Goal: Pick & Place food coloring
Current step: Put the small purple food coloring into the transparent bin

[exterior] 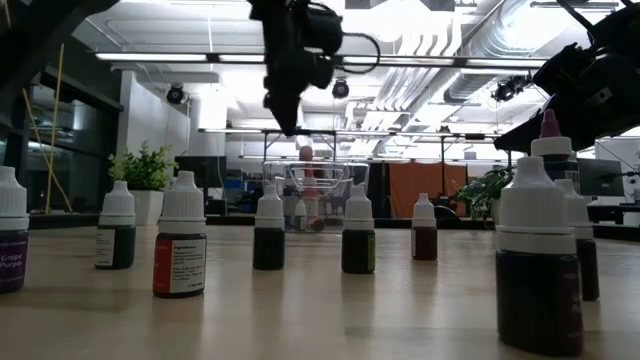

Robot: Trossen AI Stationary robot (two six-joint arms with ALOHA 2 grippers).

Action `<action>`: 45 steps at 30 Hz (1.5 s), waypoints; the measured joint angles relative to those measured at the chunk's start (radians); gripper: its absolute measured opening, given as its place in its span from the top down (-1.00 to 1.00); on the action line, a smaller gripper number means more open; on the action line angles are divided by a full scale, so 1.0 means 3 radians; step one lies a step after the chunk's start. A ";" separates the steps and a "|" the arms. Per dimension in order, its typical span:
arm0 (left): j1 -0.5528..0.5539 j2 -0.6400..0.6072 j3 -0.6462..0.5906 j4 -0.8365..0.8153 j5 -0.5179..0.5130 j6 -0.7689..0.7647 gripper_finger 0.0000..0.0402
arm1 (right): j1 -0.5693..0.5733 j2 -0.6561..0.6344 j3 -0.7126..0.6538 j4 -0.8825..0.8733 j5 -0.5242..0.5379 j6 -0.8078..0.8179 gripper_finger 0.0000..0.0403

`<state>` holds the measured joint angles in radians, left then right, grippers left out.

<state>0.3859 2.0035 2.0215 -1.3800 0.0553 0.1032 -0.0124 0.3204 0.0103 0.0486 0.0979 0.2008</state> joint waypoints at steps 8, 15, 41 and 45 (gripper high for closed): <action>-0.0153 -0.0487 -0.0261 0.0029 0.0110 -0.0082 0.43 | 0.0000 0.0001 0.0000 0.0000 0.0001 0.0000 1.00; -0.0380 -0.1124 -0.0999 0.0293 0.0109 -0.0269 0.43 | -0.0001 0.0001 0.0000 0.0000 0.0000 0.0000 1.00; -0.1889 -0.2884 -0.3535 0.1523 -0.0119 -0.1919 0.43 | 0.0000 0.0001 0.0000 0.0000 0.0000 0.0000 1.00; -0.2214 -0.2866 -0.3536 0.1617 -0.0223 -0.2098 0.43 | 0.0000 0.0000 -0.0001 0.0000 0.0001 0.0000 1.00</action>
<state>-0.2782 1.1436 0.9607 -0.8949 -0.0118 -0.5261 -0.0124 0.3203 0.0101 0.0486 0.0982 0.2008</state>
